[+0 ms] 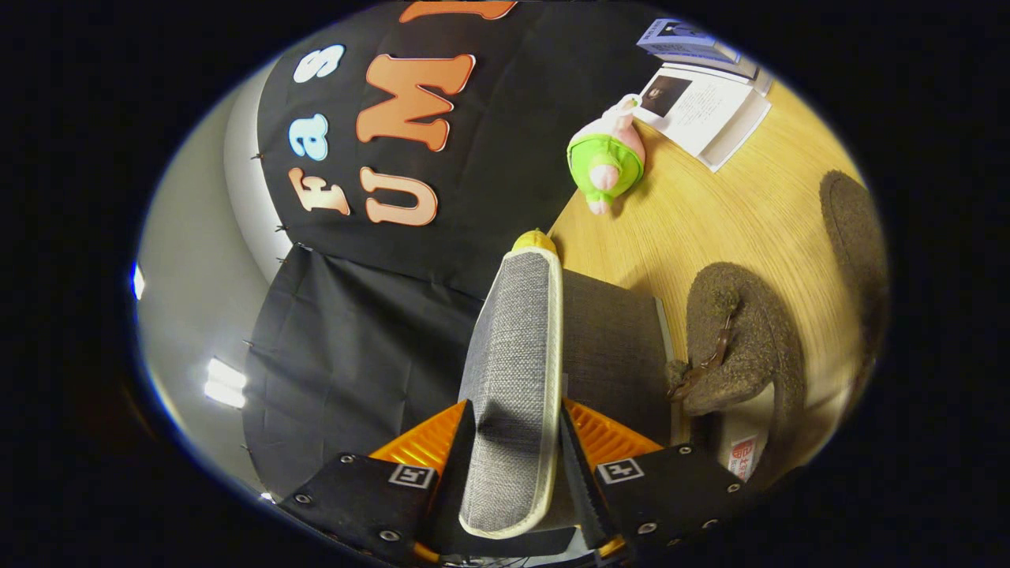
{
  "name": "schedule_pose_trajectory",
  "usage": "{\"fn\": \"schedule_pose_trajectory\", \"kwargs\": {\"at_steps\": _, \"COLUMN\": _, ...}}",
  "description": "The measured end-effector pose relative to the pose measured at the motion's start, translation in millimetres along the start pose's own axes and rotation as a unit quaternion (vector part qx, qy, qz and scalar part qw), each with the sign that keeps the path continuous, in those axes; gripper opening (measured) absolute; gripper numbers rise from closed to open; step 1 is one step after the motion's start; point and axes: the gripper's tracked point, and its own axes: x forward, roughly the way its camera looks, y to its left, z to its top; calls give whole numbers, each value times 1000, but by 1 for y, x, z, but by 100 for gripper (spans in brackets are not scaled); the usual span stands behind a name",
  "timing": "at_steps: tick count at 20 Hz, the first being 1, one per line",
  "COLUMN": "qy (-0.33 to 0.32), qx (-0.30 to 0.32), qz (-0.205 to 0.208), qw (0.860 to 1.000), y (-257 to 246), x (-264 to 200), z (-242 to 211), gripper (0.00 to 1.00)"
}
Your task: Open the storage box then place both shoes into the box .Put the left shoe in first, then the right shoe, with the right side of both shoes facing outward in a uniform manner.
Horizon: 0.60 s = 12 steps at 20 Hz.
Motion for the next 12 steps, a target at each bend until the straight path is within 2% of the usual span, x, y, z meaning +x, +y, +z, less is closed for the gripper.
{"fn": "schedule_pose_trajectory", "kwargs": {"at_steps": 1, "qy": -7, "qx": 1, "qz": -3, "qw": 1000, "y": 1, "x": -1, "z": 3, "gripper": 45}}
{"fn": "schedule_pose_trajectory", "kwargs": {"at_steps": 2, "qy": -13, "qx": 2, "qz": -1, "qw": 1000, "y": 3, "x": -1, "z": 6, "gripper": 38}}
{"fn": "schedule_pose_trajectory", "kwargs": {"at_steps": 5, "qy": -23, "qx": -8, "qz": -6, "qw": 1000, "y": 20, "x": -5, "z": 8, "gripper": 10}}
{"fn": "schedule_pose_trajectory", "kwargs": {"at_steps": 7, "qy": -26, "qx": -20, "qz": -8, "qw": 999, "y": 34, "x": -6, "z": 11, "gripper": 2}}
{"fn": "schedule_pose_trajectory", "kwargs": {"at_steps": 9, "qy": -28, "qx": -19, "qz": 11, "qw": 999, "y": 59, "x": -6, "z": 14, "gripper": 2}}
{"fn": "schedule_pose_trajectory", "kwargs": {"at_steps": 12, "qy": -29, "qx": -33, "qz": 17, "qw": 999, "y": 88, "x": -2, "z": 18, "gripper": 3}}
